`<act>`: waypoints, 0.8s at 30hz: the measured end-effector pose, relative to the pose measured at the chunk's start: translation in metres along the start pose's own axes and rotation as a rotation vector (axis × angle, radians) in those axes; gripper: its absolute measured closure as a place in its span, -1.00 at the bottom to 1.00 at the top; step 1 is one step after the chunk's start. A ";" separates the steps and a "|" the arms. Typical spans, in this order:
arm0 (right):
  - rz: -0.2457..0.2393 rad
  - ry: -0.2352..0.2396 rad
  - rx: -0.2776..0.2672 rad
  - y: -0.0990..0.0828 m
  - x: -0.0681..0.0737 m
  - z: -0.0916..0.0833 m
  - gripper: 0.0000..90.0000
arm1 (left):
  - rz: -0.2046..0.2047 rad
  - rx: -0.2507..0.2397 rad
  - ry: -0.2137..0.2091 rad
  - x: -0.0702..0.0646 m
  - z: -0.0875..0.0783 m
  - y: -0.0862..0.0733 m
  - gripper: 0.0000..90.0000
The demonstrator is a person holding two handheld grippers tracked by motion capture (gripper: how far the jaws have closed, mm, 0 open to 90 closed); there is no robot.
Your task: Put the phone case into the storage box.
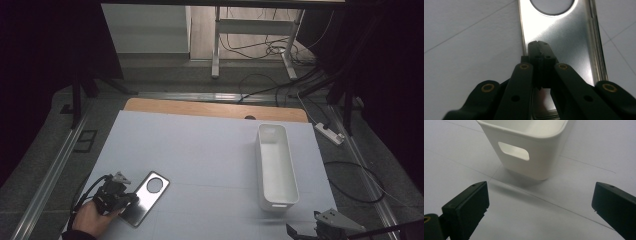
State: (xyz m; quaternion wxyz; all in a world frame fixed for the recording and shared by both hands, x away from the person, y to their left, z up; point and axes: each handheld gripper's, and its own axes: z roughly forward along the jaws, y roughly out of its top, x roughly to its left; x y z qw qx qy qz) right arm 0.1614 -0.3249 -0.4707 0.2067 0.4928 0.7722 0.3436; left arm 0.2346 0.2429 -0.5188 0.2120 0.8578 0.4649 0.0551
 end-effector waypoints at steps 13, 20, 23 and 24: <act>-0.001 0.000 0.004 0.000 0.000 0.000 -0.98 | -0.016 -0.088 -0.003 -0.004 -0.017 0.010 0.69; -0.002 -0.001 0.006 0.000 0.000 0.000 -0.97 | -0.035 -0.105 0.015 0.000 -0.023 0.014 0.08; -0.001 -0.001 0.005 0.000 0.000 0.001 -0.98 | -0.049 -0.102 0.010 0.006 -0.026 0.012 -0.16; -0.001 -0.001 0.005 0.000 0.000 0.001 -0.98 | -0.049 -0.102 0.010 0.006 -0.026 0.012 -0.22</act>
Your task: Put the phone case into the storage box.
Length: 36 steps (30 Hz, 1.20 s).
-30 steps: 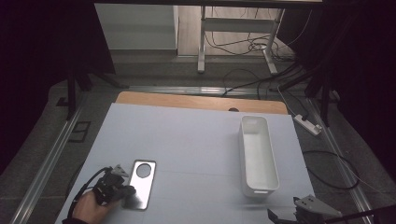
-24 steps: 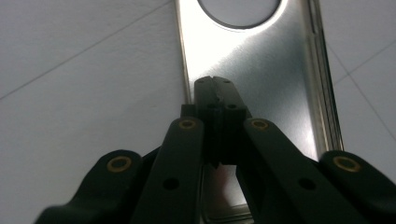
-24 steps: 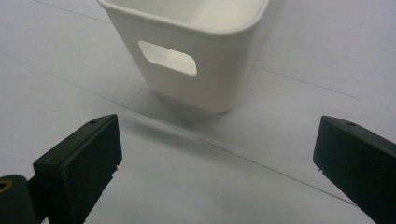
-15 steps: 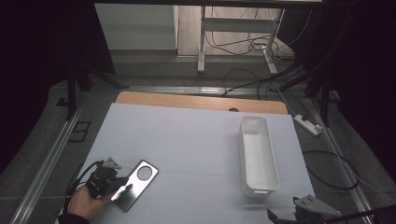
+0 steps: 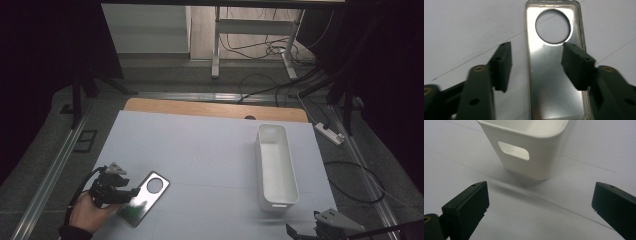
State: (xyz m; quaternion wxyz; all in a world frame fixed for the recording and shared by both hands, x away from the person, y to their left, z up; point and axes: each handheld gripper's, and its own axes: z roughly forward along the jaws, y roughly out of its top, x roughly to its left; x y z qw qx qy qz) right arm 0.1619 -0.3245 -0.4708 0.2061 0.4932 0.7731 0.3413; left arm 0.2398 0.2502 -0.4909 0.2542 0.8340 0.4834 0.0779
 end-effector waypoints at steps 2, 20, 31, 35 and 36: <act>-0.001 0.001 -0.001 0.000 0.000 0.000 -0.98 | -0.011 0.004 0.005 0.005 -0.001 -0.002 -0.29; -0.004 0.001 -0.004 0.000 0.001 0.000 -0.98 | 0.003 0.041 0.003 0.012 0.005 -0.008 -1.00; -0.007 0.001 -0.005 0.000 0.001 -0.001 -0.98 | 0.036 0.097 0.021 0.004 0.027 -0.013 -1.00; -0.008 0.001 -0.005 0.000 0.001 -0.001 -0.98 | 0.051 0.132 0.036 0.001 0.035 -0.015 -1.00; -0.009 0.001 -0.005 0.000 0.001 -0.001 -0.98 | 0.051 0.132 0.036 0.001 0.035 -0.015 -1.00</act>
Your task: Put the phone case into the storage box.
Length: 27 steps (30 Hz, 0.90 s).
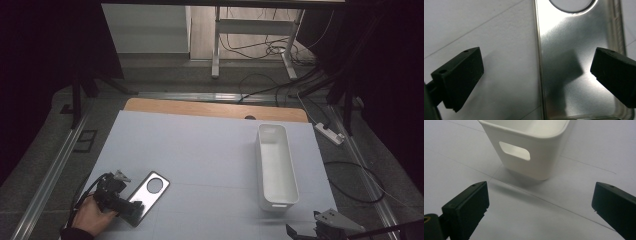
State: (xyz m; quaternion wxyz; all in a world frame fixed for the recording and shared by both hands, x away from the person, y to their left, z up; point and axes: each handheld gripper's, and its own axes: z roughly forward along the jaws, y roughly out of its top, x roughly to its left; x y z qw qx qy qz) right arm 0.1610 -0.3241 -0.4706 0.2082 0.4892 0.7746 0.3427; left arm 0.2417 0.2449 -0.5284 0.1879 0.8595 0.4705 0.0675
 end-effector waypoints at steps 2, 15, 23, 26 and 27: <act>0.000 0.000 0.002 0.000 0.000 0.000 -0.98 | 0.002 0.013 -0.006 0.000 0.003 0.000 -1.00; -0.002 0.000 0.005 0.000 0.000 0.000 -0.98 | -0.065 -0.031 0.002 0.002 -0.007 -0.002 -0.17; -0.003 -0.001 0.006 0.000 0.000 0.000 -0.97 | -0.104 -0.069 -0.089 0.008 -0.008 -0.005 0.82; -0.005 -0.001 0.004 0.000 0.001 0.000 -0.98 | -0.092 -0.072 -0.079 0.008 -0.009 -0.005 0.95; -0.006 -0.002 0.002 0.000 0.001 0.000 -0.98 | -0.088 -0.073 -0.074 0.008 -0.009 -0.006 0.96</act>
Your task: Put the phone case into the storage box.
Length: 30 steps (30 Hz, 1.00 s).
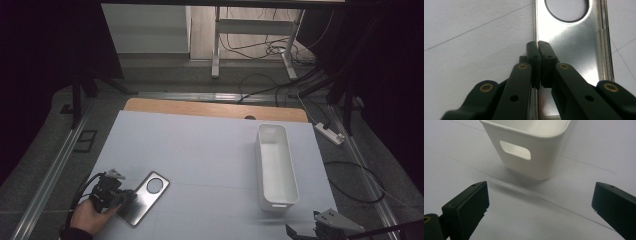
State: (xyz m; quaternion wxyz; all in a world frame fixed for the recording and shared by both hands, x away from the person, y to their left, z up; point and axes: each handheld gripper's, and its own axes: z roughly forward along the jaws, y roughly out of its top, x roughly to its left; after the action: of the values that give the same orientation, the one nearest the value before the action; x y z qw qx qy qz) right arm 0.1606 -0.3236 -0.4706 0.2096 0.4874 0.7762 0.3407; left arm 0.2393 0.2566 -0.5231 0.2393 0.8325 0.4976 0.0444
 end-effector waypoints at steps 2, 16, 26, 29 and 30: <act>0.003 0.002 0.000 0.000 0.000 0.000 -0.98 | 0.013 -0.002 0.008 -0.001 0.000 0.000 0.97; -0.002 0.037 -0.021 0.000 0.000 -0.003 -1.00 | 0.055 -0.120 0.035 -0.014 -0.013 0.002 0.98; -0.009 0.098 -0.067 0.010 0.000 -0.008 -1.00 | 0.085 -0.256 0.015 -0.037 -0.028 0.008 0.98; -0.010 0.110 -0.084 0.014 0.000 -0.010 -1.00 | 0.087 -0.286 0.006 -0.041 -0.030 0.009 0.98; -0.010 0.114 -0.093 0.016 0.000 -0.011 -1.00 | 0.089 -0.297 0.002 -0.043 -0.031 0.010 0.98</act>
State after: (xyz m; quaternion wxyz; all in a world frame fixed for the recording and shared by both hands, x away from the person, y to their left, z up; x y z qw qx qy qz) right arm 0.1632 -0.3222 -0.4520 0.1895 0.4529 0.7726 0.4025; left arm 0.2157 0.2273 -0.4843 0.3570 0.8093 0.4484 0.1288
